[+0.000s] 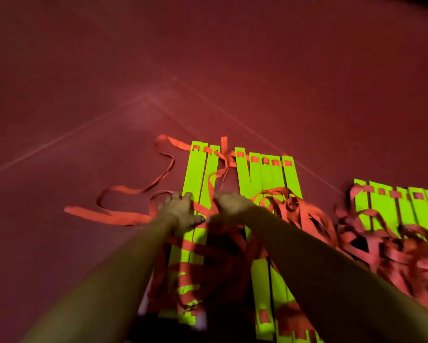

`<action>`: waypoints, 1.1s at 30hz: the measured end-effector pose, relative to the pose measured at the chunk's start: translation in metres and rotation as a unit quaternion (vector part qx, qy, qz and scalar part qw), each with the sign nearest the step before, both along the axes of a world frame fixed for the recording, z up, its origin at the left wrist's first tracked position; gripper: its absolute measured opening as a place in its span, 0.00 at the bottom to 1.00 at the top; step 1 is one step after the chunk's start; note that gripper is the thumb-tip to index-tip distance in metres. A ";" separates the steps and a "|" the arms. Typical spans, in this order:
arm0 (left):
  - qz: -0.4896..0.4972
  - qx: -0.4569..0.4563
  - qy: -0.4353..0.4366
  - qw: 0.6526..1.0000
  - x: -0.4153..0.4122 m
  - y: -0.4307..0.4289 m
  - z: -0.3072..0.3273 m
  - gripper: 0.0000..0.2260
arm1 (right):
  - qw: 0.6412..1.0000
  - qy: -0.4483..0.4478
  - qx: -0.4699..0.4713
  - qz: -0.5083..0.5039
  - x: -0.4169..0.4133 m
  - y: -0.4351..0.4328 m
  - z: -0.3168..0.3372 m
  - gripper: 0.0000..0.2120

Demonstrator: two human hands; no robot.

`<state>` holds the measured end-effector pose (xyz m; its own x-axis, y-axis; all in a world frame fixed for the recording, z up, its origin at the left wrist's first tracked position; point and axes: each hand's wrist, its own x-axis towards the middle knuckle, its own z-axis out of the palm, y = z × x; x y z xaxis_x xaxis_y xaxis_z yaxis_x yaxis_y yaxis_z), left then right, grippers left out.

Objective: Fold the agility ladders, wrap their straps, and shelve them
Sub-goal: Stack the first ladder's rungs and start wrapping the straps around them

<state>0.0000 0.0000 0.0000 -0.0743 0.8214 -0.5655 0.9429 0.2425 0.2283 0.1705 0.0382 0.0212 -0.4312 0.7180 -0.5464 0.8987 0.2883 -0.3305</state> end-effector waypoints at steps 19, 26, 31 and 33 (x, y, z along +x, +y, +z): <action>0.233 -0.055 -0.301 0.923 -0.007 0.007 -0.023 0.08 | 0.887 0.239 -0.085 -0.385 -0.026 -0.013 -0.058 0.37; 0.253 -0.074 -0.375 0.889 0.009 -0.012 -0.009 0.17 | 0.809 0.313 -0.209 -0.451 -0.016 -0.012 -0.053 0.26; 0.324 -0.069 -0.455 0.827 0.024 -0.027 -0.017 0.30 | 0.783 0.382 -0.225 -0.435 -0.006 -0.017 -0.055 0.08; 0.324 -0.067 -0.471 0.818 0.024 -0.027 -0.014 0.31 | 0.774 0.406 -0.212 -0.437 -0.001 -0.015 -0.050 0.16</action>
<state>0.0238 -0.0269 -0.0136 0.0506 0.7084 -0.7040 0.0277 0.7036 0.7100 0.1700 0.0232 -0.0288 -0.2065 0.7604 -0.6158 0.1354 -0.6011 -0.7876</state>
